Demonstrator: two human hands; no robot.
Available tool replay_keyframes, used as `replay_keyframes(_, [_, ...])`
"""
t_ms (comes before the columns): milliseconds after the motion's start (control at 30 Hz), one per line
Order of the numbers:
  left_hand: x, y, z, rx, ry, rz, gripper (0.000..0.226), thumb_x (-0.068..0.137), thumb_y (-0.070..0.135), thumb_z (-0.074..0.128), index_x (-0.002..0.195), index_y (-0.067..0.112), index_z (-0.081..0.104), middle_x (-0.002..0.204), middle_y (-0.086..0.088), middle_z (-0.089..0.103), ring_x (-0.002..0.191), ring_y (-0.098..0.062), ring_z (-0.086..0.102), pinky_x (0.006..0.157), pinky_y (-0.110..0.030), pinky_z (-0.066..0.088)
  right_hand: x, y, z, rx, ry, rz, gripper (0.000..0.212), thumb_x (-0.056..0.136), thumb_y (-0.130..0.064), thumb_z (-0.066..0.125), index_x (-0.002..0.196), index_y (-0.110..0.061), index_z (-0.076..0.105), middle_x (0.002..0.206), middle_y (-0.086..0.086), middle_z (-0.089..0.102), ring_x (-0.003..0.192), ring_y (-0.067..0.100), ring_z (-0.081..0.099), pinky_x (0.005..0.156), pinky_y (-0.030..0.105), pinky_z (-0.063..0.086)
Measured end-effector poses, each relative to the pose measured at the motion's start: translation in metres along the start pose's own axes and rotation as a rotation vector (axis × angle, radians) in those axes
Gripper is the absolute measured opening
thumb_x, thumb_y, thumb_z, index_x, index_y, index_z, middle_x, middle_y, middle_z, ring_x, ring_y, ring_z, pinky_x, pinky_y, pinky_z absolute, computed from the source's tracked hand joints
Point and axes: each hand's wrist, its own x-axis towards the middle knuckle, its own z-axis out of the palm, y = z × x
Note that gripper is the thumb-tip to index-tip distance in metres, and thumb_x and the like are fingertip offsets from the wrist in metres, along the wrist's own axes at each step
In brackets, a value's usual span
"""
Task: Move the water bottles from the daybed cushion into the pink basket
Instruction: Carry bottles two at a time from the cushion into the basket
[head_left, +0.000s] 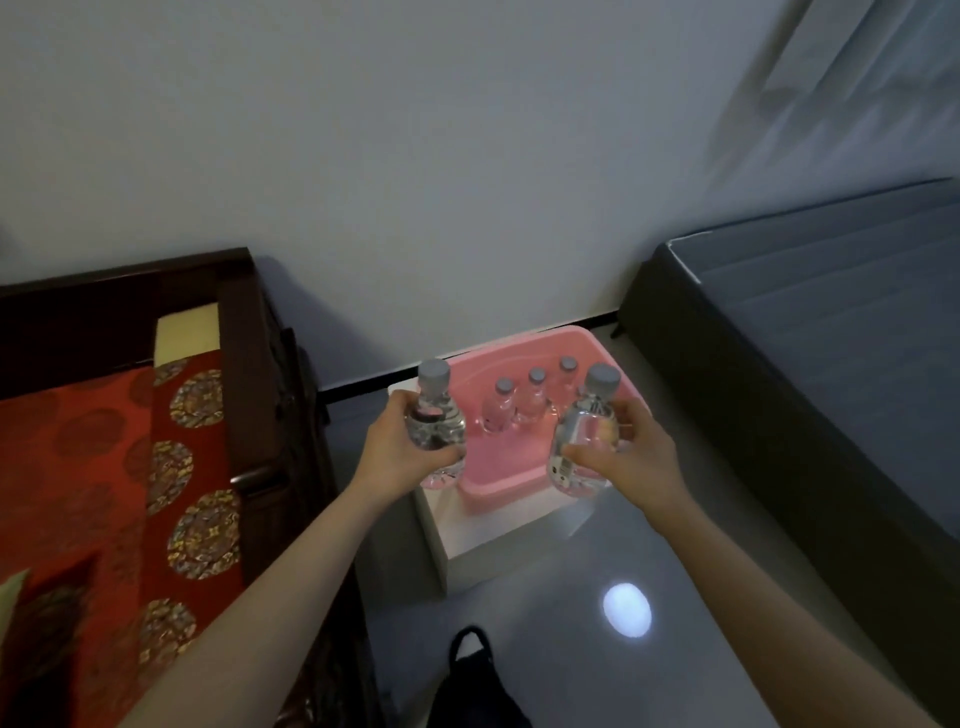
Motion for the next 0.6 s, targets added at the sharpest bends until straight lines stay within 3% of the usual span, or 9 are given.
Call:
replay_keyframes(100, [0.03, -0.004, 0.015, 0.002, 0.007, -0.028, 0.065, 0.059, 0.022, 0.088, 0.11, 0.016, 0.047, 0.106, 0.002, 0.062, 0.094, -0.014, 0.061, 0.07, -0.016, 0.041, 0.041, 0.002, 0.01, -0.017, -0.012, -0.001, 0.055, 0.062, -0.013, 0.086, 0.108, -0.021, 0.057, 0.095, -0.013, 0.061, 0.087, 0.001, 0.059, 0.069, 0.015, 0.044])
replay_keyframes(333, [0.088, -0.012, 0.058, -0.016, -0.002, -0.177, 0.062, 0.057, 0.02, 0.087, 0.107, 0.019, 0.051, 0.103, 0.003, 0.063, 0.088, -0.012, 0.06, 0.062, -0.01, 0.038, 0.12, 0.038, 0.016, -0.08, -0.048, 0.083, 0.053, 0.058, -0.012, 0.088, 0.1, -0.023, 0.057, 0.09, -0.013, 0.064, 0.082, 0.003, 0.061, 0.073, 0.025, 0.051])
replay_keyframes(433, [0.106, -0.02, 0.078, -0.025, 0.016, -0.191, 0.063, 0.056, 0.019, 0.088, 0.107, 0.02, 0.051, 0.104, 0.005, 0.06, 0.092, -0.012, 0.057, 0.068, -0.016, 0.039, 0.148, 0.06, 0.022, -0.107, -0.088, 0.111, 0.049, 0.059, -0.014, 0.086, 0.092, -0.028, 0.054, 0.087, -0.015, 0.061, 0.078, 0.001, 0.056, 0.07, 0.026, 0.049])
replay_keyframes(533, [0.12, -0.031, 0.105, -0.041, 0.064, -0.236, 0.066, 0.056, 0.018, 0.089, 0.107, 0.022, 0.047, 0.103, 0.006, 0.057, 0.092, -0.014, 0.057, 0.073, -0.023, 0.041, 0.175, 0.087, 0.032, -0.172, -0.112, 0.175, 0.045, 0.055, -0.021, 0.084, 0.09, -0.021, 0.056, 0.088, -0.002, 0.064, 0.077, 0.013, 0.058, 0.069, 0.037, 0.051])
replay_keyframes(600, [0.131, -0.04, 0.123, -0.069, 0.082, -0.277, 0.065, 0.057, 0.018, 0.088, 0.106, 0.024, 0.046, 0.103, 0.007, 0.059, 0.091, -0.012, 0.058, 0.07, -0.02, 0.044, 0.19, 0.104, 0.041, -0.21, -0.137, 0.192, 0.045, 0.053, -0.022, 0.083, 0.088, -0.018, 0.057, 0.09, 0.004, 0.064, 0.08, 0.02, 0.06, 0.067, 0.037, 0.05])
